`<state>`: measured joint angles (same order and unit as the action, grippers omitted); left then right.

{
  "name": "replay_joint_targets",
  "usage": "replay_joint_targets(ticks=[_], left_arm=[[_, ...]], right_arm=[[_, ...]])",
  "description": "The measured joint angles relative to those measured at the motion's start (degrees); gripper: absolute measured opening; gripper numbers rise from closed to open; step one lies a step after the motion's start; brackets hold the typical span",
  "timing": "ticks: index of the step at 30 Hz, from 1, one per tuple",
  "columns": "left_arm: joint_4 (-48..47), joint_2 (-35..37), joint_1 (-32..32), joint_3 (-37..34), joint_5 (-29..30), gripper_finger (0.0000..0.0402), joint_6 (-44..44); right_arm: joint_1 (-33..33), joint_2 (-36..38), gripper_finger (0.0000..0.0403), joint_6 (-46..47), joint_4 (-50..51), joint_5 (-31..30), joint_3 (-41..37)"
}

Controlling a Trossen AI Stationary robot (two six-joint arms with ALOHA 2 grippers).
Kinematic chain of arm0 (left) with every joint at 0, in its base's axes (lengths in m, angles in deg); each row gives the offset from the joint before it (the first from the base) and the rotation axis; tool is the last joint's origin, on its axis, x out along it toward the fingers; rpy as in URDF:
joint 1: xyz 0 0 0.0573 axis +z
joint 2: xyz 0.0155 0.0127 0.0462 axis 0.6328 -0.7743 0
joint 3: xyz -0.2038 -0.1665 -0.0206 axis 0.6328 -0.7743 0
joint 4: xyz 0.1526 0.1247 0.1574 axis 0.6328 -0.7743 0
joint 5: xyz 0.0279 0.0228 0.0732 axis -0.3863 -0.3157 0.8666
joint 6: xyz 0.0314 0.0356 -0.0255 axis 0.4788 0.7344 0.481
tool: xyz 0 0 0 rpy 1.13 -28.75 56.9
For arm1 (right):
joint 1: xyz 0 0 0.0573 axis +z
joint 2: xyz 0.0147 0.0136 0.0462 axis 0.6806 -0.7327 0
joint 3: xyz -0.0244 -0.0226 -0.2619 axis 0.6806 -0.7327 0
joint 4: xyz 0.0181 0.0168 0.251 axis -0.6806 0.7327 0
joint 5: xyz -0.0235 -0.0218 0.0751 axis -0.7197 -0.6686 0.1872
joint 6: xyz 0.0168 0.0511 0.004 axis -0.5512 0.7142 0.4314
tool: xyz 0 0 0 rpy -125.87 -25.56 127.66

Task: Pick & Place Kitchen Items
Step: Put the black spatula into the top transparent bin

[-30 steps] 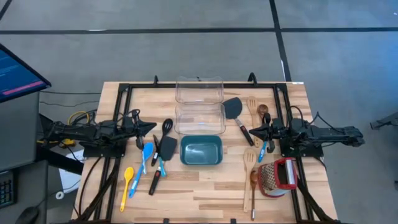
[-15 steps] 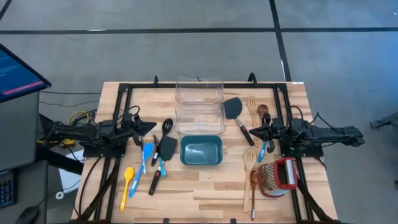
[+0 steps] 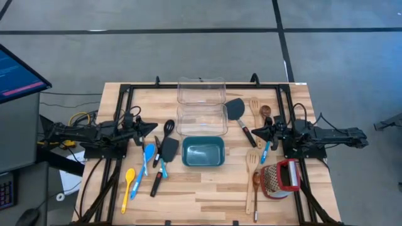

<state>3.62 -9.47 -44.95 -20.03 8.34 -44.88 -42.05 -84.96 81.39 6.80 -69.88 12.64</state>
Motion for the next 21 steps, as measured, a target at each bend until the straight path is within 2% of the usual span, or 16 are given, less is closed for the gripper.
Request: replay_joint_targets(ticks=[11, 17, 21], left_arm=[[0.54, 0.01, 0.00, 0.00, 0.25, 0.0002, 0.02], [0.86, 0.00, 0.00, 0.00, 0.24, 0.0002, 0.02], [0.86, 0.02, -0.02, 0.01, 0.24, 0.0002, 0.02]], right_arm=[[0.02, 0.00, 0.0000, 0.10, -0.81, -0.11, -0.02], [0.02, 0.00, 0.0000, 6.51, -0.81, -0.11, -0.01], [0.06, 0.00, 0.0000, 7.02, -0.79, -0.11, -0.02]])
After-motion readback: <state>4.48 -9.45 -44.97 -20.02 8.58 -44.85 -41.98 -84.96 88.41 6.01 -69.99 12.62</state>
